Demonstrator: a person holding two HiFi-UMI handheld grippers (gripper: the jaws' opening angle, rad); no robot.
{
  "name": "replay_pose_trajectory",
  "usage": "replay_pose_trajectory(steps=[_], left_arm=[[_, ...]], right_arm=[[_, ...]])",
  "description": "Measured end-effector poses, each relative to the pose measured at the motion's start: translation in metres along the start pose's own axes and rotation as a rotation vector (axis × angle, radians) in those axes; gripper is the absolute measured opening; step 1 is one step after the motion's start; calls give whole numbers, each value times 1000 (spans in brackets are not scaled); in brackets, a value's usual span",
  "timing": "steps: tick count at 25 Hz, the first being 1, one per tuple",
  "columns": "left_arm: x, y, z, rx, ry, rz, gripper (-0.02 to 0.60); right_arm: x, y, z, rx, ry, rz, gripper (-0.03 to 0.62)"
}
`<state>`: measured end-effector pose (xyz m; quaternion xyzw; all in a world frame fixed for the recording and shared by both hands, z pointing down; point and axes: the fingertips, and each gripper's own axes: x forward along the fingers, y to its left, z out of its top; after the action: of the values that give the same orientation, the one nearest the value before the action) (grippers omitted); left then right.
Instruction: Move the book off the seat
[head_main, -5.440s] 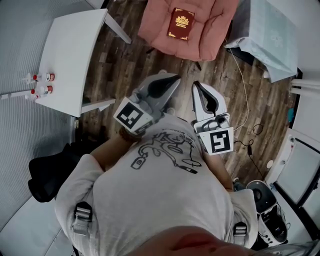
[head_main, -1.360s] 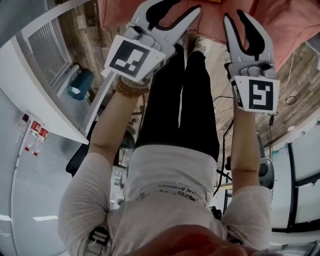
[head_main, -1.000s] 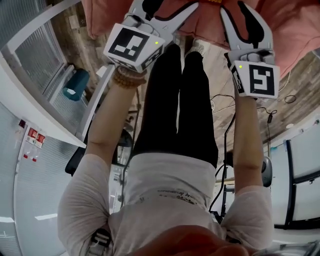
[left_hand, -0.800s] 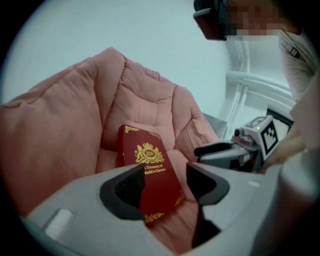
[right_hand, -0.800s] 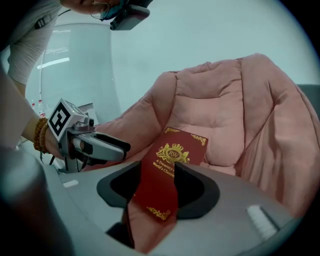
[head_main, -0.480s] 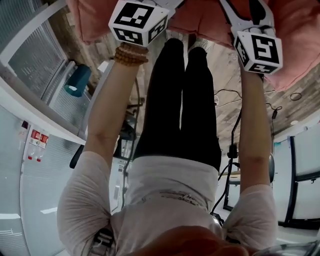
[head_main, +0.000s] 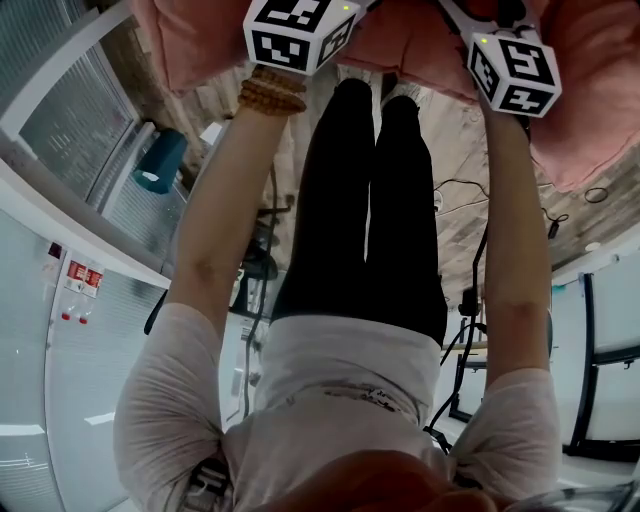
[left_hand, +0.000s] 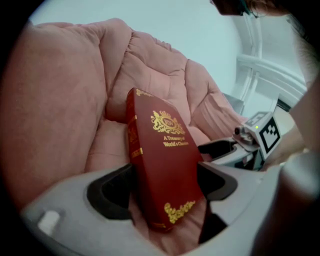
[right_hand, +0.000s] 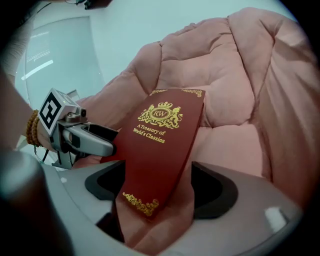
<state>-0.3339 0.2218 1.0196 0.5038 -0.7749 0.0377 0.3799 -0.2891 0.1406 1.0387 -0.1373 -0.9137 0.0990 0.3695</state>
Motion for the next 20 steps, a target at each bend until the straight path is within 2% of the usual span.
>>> replay_pose_trajectory(steps=[10, 20], left_arm=[[18, 14, -12, 17, 63, 27, 407], [8, 9, -9, 15, 84, 17, 379]], right_arm=[[23, -1, -2, -11, 10, 14, 419], [11, 10, 10, 2, 1, 25, 366]])
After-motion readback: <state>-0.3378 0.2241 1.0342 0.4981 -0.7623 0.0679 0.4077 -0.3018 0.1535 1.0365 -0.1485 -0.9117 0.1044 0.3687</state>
